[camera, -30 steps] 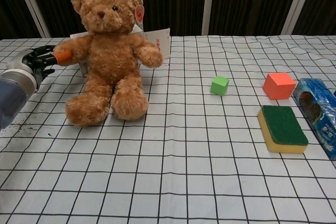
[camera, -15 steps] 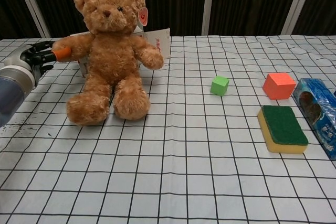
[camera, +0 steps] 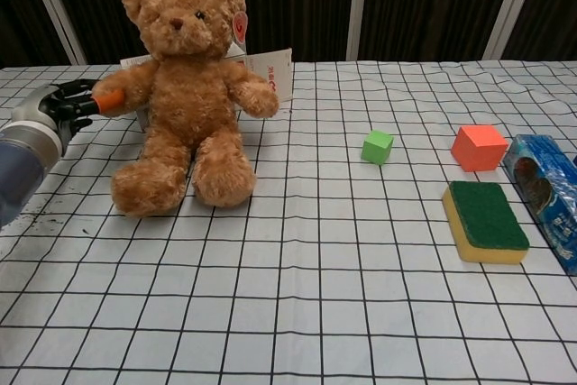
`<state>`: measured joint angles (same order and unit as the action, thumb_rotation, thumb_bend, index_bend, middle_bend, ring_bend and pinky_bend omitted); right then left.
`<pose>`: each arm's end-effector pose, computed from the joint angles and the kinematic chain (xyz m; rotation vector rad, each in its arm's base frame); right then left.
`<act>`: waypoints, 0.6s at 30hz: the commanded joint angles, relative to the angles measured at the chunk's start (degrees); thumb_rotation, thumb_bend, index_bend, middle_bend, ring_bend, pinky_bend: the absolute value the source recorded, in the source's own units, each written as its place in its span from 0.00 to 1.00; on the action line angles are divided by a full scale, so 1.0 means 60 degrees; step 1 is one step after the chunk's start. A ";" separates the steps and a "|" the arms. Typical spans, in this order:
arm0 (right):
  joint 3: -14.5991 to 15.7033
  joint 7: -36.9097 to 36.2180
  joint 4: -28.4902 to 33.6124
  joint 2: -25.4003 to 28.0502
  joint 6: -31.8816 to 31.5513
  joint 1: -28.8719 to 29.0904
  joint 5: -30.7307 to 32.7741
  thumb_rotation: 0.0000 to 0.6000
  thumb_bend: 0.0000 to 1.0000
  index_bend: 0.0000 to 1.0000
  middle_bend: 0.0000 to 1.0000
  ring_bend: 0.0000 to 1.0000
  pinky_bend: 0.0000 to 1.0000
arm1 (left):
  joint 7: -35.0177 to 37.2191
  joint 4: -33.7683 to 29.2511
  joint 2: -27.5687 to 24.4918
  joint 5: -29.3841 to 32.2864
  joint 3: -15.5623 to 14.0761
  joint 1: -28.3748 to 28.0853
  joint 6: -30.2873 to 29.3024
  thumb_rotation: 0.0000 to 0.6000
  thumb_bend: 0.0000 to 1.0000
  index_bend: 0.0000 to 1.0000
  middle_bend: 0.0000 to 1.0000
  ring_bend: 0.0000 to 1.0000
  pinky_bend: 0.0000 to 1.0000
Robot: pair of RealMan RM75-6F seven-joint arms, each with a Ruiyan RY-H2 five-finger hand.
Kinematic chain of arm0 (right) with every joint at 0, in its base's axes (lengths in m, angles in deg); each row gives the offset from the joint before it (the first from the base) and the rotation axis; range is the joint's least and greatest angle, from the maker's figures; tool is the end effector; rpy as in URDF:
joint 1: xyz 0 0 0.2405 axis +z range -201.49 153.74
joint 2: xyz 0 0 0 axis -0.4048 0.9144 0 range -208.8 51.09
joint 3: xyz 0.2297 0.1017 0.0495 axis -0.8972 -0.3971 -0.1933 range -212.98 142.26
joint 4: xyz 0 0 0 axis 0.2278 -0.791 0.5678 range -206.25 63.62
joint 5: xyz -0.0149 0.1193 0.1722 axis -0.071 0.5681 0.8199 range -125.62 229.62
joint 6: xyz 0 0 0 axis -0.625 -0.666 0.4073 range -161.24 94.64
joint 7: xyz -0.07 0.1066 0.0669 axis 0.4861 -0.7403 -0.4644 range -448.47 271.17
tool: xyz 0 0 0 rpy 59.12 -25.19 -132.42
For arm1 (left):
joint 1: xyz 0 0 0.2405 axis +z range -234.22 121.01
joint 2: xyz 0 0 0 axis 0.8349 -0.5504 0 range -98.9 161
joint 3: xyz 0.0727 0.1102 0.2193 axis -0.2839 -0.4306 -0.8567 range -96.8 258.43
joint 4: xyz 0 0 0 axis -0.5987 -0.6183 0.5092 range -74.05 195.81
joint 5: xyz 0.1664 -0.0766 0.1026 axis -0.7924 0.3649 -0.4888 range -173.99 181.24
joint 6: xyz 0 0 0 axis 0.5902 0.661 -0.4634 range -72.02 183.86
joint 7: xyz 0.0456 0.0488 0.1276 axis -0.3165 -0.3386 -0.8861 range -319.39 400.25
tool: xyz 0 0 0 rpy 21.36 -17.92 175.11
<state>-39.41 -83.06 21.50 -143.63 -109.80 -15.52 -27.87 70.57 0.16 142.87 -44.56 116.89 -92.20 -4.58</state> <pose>-0.3167 -0.2030 0.1431 1.4311 -0.9516 0.7704 -0.2049 0.3872 -0.0349 -0.3843 -1.8366 -1.5950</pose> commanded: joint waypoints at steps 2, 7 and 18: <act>0.0008 0.0020 0.0006 -0.0004 0.0035 0.0017 0.0006 1.00 0.10 0.00 0.00 0.00 0.00 | -0.0161 -0.0520 -0.0147 -0.0270 -0.0017 0.0072 -0.0407 1.00 0.54 0.44 0.45 0.01 0.00; 0.0032 0.0065 0.0043 -0.0006 0.0070 0.0035 -0.0003 1.00 0.10 0.00 0.00 0.00 0.00 | -0.0361 -0.0513 -0.0196 -0.0114 -0.0078 0.0176 -0.0359 1.00 0.54 0.44 0.44 0.01 0.00; 0.0026 0.0067 0.0057 0.0003 0.0107 0.0062 0.0033 1.00 0.10 0.00 0.00 0.00 0.00 | -0.0560 0.0383 0.0088 0.0300 -0.0089 0.0025 0.0155 1.00 0.55 0.44 0.44 0.01 0.00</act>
<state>-39.24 -82.68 21.85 -143.62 -109.16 -15.16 -27.68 67.10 2.09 143.12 -42.81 116.29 -91.86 -3.83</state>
